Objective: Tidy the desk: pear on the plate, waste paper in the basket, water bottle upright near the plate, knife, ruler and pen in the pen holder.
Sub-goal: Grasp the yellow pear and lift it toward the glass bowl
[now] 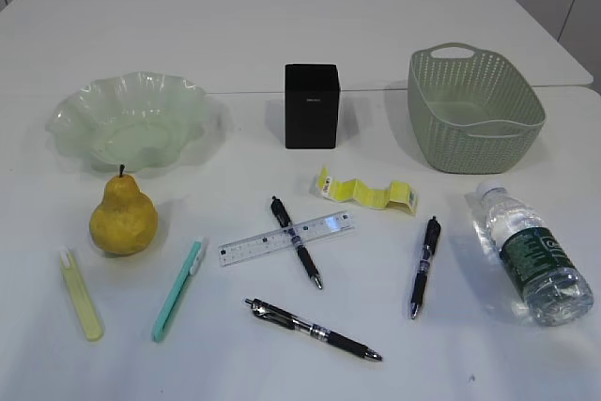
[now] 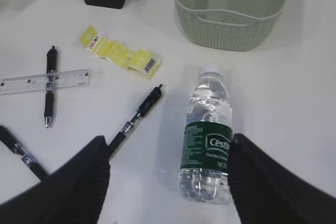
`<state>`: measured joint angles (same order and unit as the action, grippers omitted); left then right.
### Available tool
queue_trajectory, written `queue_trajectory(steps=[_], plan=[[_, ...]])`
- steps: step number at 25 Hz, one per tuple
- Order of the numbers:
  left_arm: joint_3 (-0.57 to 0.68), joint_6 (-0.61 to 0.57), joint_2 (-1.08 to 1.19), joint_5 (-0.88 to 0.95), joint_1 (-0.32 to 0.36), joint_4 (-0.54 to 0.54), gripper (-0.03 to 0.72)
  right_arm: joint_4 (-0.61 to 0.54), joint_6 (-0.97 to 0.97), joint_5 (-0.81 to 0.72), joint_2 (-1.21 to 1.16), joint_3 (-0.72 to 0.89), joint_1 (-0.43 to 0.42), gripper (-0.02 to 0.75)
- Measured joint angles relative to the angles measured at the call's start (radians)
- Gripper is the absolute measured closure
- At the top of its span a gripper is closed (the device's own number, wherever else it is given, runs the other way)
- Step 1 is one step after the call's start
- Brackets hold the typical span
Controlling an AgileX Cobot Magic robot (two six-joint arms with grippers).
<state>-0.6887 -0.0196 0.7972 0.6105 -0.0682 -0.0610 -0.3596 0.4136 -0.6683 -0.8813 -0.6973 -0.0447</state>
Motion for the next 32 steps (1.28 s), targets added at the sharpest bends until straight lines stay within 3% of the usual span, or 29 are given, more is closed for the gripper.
queue_trajectory(steps=[5,14,19,24,32], plan=[[-0.140,0.000,0.180,0.032,-0.060,0.035,0.233,-0.093,0.102,-0.056,-0.150,-0.103,0.000,0.223],[-0.532,0.000,0.616,0.313,-0.095,0.035,0.233,-0.103,0.118,-0.178,-0.330,-0.274,0.000,0.223],[-0.701,0.000,0.813,0.384,-0.152,0.035,0.233,-0.132,0.120,-0.218,-0.373,-0.306,0.000,0.223],[-0.777,0.000,0.957,0.396,-0.209,0.035,0.233,-0.130,0.120,-0.227,-0.378,-0.307,0.000,0.224],[-0.779,0.000,1.101,0.396,-0.224,0.037,0.233,-0.130,0.122,-0.229,-0.378,-0.307,0.000,0.224]])
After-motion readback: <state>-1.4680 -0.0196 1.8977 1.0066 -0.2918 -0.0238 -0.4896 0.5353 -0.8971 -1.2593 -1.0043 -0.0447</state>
